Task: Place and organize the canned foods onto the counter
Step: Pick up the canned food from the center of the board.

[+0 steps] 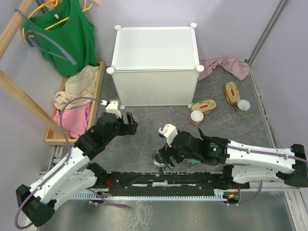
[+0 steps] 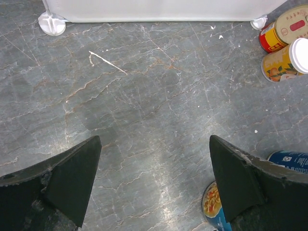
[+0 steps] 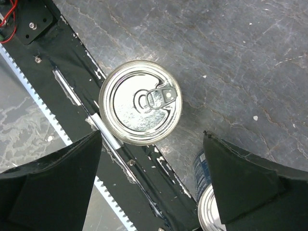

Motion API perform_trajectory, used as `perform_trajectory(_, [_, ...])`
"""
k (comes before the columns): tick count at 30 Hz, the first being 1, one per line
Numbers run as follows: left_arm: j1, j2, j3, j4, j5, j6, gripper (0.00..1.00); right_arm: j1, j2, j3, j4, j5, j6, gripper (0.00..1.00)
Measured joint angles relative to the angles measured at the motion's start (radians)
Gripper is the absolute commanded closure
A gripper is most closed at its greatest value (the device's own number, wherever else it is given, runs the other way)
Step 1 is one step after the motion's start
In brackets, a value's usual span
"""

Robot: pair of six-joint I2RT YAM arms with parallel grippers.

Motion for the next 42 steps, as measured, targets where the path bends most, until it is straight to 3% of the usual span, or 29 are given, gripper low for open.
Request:
perform_trajectory(15, [0.000, -0.024, 0.000, -0.023, 0.000, -0.020, 0.01, 0.088, 0.066, 0.000, 0.023, 0.017, 0.000, 0.05])
perform_trajectory(42, [0.000, -0.024, 0.000, -0.026, 0.003, -0.021, 0.01, 0.091, 0.135, -0.050, 0.093, 0.074, 0.000, 0.00])
